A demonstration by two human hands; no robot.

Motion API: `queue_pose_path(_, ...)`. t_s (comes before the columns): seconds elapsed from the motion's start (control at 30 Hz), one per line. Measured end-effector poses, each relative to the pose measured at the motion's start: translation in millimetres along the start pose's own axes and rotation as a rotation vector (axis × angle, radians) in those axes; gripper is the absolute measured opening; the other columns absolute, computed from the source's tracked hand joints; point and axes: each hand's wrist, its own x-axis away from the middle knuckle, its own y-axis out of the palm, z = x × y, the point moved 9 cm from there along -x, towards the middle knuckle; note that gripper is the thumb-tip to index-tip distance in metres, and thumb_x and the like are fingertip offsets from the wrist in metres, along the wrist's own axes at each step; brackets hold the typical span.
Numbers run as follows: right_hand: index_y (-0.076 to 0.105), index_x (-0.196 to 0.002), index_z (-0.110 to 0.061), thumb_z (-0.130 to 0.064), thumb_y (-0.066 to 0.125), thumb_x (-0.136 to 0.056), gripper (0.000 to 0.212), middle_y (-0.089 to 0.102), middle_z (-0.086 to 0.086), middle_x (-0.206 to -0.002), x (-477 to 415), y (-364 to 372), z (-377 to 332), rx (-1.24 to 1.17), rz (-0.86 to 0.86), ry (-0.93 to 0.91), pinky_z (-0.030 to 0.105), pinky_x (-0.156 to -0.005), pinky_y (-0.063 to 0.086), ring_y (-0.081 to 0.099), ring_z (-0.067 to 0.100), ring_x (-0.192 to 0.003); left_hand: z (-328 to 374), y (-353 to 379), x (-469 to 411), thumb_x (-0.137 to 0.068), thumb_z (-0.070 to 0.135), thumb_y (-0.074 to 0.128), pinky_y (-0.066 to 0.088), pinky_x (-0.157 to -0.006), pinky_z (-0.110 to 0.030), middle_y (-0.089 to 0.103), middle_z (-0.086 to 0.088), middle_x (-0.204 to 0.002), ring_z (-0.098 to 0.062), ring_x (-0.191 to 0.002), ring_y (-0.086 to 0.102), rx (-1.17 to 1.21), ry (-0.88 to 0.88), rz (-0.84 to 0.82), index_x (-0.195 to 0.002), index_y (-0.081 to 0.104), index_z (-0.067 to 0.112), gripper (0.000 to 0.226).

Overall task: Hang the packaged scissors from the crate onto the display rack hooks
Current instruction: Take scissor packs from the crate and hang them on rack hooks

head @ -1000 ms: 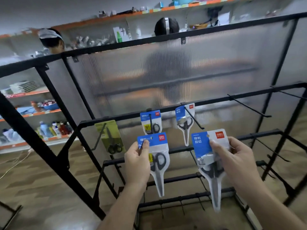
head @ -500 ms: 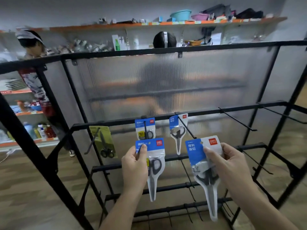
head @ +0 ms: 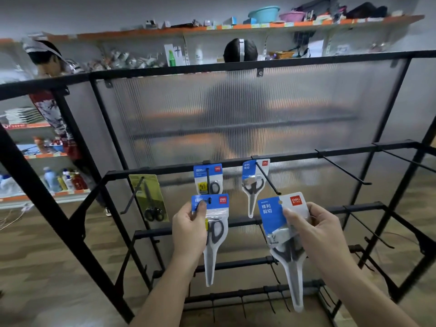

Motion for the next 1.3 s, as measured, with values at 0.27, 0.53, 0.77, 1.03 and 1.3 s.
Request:
queue_pose_path(0.27,0.067,-0.102,-0.013,-0.028,0.066,-0.096,0.016,0.074,0.002,-0.085,-8,-1,-1,0.061,0.067,-0.038,0.026,-0.058,0.06,0.074,0.014,-0.072,-8,10,-61,-0.103,0.037,0.057,0.052,-0.066,-0.039,0.075,0.0,-0.083,-0.019,-0.078,0.071,-0.241,0.026,-0.05,-0.09,0.073,0.019,0.027)
queue_pose_path(0.53,0.066,-0.099,-0.008,-0.031,0.067,-0.097,0.023,0.075,0.004,-0.079,-19,-8,2,0.075,0.119,-0.032,0.025,-0.056,0.057,0.075,0.018,-0.069,-4,22,-103,-0.104,0.032,0.056,0.028,-0.052,-0.029,0.049,0.003,-0.053,-0.013,-0.051,0.042,-0.399,0.011,-0.055,-0.058,0.05,0.017,0.048)
queue_pose_path(0.77,0.067,-0.097,-0.009,-0.031,0.068,-0.096,0.022,0.074,0.007,-0.08,-29,-11,6,0.11,0.126,-0.022,0.028,-0.057,0.059,0.075,0.02,-0.068,3,29,-125,-0.106,0.04,0.051,0.032,-0.054,-0.029,0.063,-0.005,-0.068,-0.02,-0.063,0.056,-0.588,0.011,-0.094,-0.074,0.068,0.01,0.047)
queue_pose_path(1.03,0.067,-0.098,-0.009,-0.033,0.068,-0.096,0.025,0.074,0.01,-0.084,-39,-5,12,0.119,0.092,-0.032,0.03,-0.061,0.061,0.075,0.02,-0.071,5,27,-118,-0.105,0.045,0.05,0.034,-0.052,-0.028,0.063,-0.005,-0.075,-0.014,-0.061,0.052,-0.604,0.021,-0.044,-0.087,0.063,0.013,0.039)
queue_pose_path(1.3,0.067,-0.102,-0.01,-0.039,0.065,-0.097,0.03,0.074,0.012,-0.089,-63,5,35,0.154,0.048,0.028,0.044,-0.067,0.064,0.075,0.027,-0.077,-24,15,-72,-0.1,0.037,0.062,0.043,-0.072,-0.03,0.059,0.011,-0.098,-0.01,-0.09,0.058,-0.453,-0.052,-0.113,-0.106,0.053,0.024,0.018)
